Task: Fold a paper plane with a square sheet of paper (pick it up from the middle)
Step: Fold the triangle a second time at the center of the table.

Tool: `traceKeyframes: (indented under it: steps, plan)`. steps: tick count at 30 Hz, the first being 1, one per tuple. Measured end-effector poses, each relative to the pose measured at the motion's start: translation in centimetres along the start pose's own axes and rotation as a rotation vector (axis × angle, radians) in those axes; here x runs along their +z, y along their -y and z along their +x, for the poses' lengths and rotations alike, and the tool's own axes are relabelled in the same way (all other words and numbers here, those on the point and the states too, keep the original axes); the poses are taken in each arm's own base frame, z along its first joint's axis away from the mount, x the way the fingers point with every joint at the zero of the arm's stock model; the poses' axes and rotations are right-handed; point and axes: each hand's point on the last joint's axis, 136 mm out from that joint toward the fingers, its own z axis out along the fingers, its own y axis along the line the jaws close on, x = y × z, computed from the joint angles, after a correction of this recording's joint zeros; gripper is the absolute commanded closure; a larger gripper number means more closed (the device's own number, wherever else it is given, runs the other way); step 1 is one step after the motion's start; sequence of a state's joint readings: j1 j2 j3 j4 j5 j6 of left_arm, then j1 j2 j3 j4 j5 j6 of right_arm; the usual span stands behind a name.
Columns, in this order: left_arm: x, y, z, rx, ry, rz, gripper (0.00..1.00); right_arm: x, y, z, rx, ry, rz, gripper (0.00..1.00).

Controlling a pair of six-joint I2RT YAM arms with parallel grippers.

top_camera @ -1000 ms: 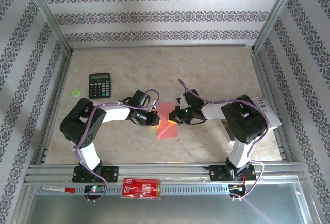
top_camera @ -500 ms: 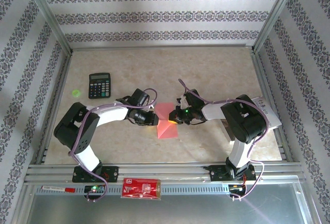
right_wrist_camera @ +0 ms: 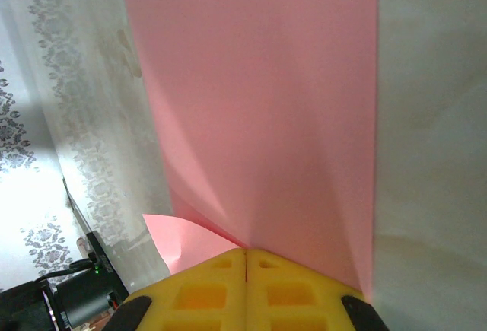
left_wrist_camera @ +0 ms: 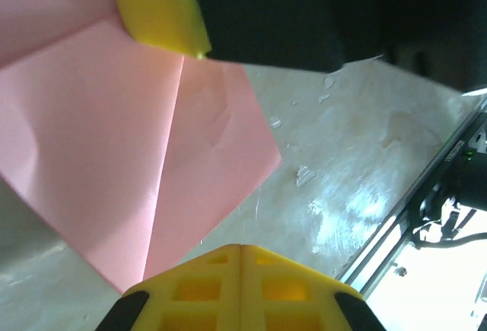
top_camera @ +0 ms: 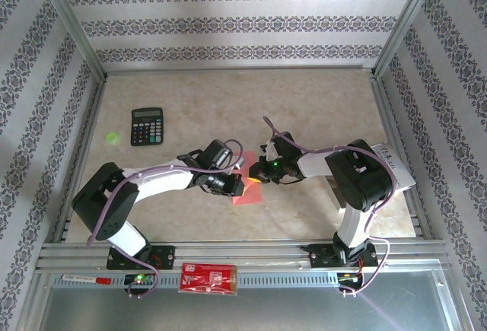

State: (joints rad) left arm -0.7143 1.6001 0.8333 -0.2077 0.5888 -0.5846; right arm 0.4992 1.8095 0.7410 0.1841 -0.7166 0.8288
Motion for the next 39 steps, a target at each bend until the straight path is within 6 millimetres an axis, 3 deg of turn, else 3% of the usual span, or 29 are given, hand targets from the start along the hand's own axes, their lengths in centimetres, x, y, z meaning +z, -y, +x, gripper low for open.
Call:
traceKeyframes:
  steps: [5, 14, 39]
  plan:
    - [1.6, -1.6, 0.7, -0.030, -0.042, -0.026, 1.00, 0.0, 0.0, 0.0, -0.003, 0.000, 0.000, 1.00]
    - [2.6, -2.8, 1.1, -0.047, -0.062, -0.051, 1.00, 0.0, 0.0, 0.0, -0.007, 0.000, 0.000, 1.00]
    - [2.3, -3.2, 2.1, -0.087, -0.003, 0.081, 1.00, 0.0, 0.1, 0.4, -0.023, -0.014, -0.010, 1.00]
